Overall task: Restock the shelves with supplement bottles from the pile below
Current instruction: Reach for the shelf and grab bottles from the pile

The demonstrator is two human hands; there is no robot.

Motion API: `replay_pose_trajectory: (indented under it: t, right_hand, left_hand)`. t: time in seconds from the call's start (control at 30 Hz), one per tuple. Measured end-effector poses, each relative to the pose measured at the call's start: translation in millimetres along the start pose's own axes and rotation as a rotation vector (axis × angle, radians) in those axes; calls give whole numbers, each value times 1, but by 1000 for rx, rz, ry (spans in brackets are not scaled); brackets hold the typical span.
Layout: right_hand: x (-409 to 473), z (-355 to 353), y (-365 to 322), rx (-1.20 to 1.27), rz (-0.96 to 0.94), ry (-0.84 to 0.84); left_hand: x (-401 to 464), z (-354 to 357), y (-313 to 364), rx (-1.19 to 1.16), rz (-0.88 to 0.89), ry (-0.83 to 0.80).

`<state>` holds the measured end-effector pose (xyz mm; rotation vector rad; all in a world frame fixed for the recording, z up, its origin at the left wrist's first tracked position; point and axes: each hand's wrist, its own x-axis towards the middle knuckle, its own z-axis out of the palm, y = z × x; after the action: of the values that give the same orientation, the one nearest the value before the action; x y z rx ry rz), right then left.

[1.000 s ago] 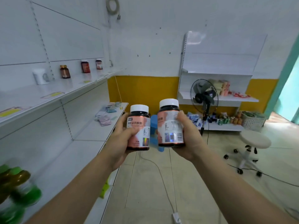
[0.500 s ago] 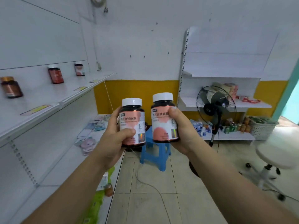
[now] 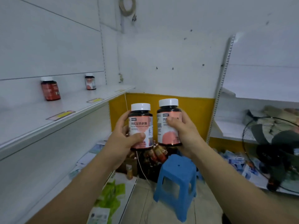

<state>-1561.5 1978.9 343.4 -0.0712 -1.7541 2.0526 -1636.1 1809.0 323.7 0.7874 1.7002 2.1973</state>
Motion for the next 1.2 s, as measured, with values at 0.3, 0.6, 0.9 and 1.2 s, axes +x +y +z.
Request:
replay_pose_trajectory:
  t: [0.3, 0.6, 0.9, 1.2]
  right_hand:
    - [207, 0, 24, -85, -44, -99]
    - [395, 45, 55, -59, -95, -297]
    - [544, 99, 82, -49, -97, -447]
    - [673, 156, 131, -65, -75, -764]
  left_hand:
    - [156, -32, -14, 125, 46, 266]
    - [306, -84, -24, 254, 148, 476]
    - [392, -123, -23, 409, 152, 740]
    - [459, -149, -41, 668, 10, 990]
